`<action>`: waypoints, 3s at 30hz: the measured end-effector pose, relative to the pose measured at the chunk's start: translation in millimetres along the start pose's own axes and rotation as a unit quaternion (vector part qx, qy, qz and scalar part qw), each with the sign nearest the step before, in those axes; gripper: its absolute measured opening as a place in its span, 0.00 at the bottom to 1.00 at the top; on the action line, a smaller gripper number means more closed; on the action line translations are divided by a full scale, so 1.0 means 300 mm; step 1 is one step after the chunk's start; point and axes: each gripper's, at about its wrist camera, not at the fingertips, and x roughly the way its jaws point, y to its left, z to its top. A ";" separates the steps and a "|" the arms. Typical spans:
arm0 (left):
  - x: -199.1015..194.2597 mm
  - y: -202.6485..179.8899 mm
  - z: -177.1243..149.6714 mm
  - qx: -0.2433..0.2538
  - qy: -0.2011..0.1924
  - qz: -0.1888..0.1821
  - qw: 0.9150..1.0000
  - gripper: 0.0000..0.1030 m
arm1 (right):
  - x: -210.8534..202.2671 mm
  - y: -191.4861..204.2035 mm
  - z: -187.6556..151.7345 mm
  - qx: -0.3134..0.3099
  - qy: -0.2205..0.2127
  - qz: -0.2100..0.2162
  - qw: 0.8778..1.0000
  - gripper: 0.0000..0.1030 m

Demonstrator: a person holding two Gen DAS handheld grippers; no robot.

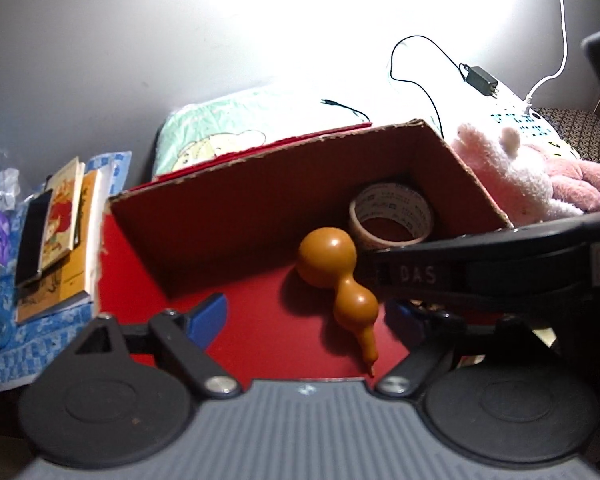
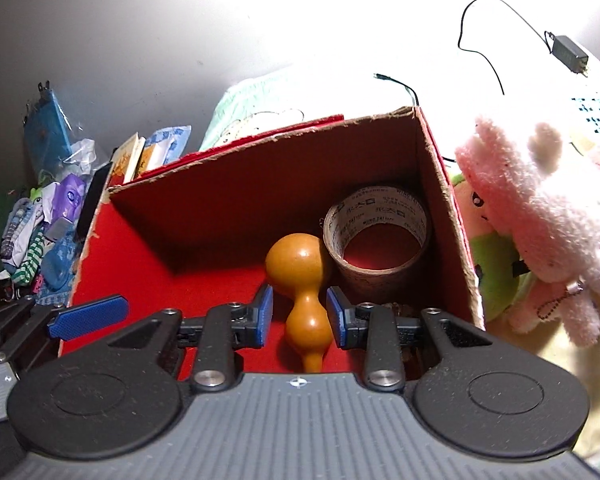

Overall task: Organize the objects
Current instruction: 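Withdraw the right gripper up and out of the red box, then move the right gripper down to the tan leather strap beside the box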

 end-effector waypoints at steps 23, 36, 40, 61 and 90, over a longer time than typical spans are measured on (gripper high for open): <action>-0.188 0.000 -0.124 -0.006 -0.013 0.081 0.997 0.89 | -0.238 0.005 -0.156 -0.030 -0.115 0.025 0.993 0.36; -0.199 0.008 -0.210 -0.034 0.020 0.091 0.995 0.90 | -0.296 -0.014 -0.256 -0.036 -0.121 0.032 0.991 0.49; -0.183 0.001 -0.239 -0.036 0.030 0.086 0.995 0.90 | -0.288 -0.023 -0.292 -0.032 -0.112 0.035 0.993 0.49; -0.088 -0.047 -0.327 -0.019 0.082 0.094 0.992 0.90 | -0.214 -0.072 -0.409 0.004 -0.018 0.047 0.999 0.49; -0.010 -0.021 -0.407 -0.041 0.116 0.013 0.992 0.90 | -0.116 -0.121 -0.447 0.044 0.038 0.066 0.996 0.49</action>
